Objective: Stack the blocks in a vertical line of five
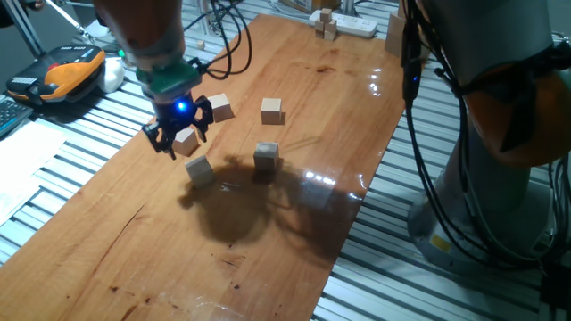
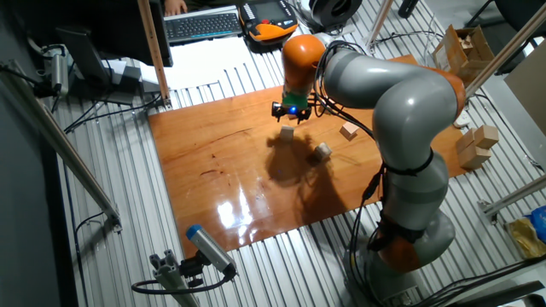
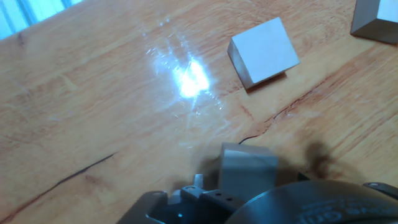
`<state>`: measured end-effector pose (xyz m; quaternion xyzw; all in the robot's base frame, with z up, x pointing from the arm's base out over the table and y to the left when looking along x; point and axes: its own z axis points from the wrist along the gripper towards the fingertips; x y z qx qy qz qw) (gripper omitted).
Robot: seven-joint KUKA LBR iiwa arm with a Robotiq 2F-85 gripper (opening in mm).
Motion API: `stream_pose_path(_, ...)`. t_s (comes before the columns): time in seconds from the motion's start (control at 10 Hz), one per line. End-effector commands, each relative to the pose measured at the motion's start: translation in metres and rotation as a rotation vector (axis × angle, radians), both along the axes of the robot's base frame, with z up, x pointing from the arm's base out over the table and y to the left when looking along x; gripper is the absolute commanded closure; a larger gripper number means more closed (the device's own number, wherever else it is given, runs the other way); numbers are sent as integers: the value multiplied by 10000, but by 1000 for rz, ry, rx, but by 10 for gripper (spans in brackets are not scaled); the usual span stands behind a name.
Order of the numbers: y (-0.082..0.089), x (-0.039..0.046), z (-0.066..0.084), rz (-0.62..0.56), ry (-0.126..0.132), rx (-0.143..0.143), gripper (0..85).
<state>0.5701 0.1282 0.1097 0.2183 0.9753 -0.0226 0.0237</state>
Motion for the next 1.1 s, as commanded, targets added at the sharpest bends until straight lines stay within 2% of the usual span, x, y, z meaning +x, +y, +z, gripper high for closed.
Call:
stream_pose_path(0.0,16,7,-45,-5,-3,-5,170)
stream_pose_path(0.4,-15,41,-106,-16,-10,10,170)
stream_pose_path(0.9,-22,55,-191,-32,-19,7,170)
stream_pose_path(1.0,-31,55,-209,-35,-20,5,0)
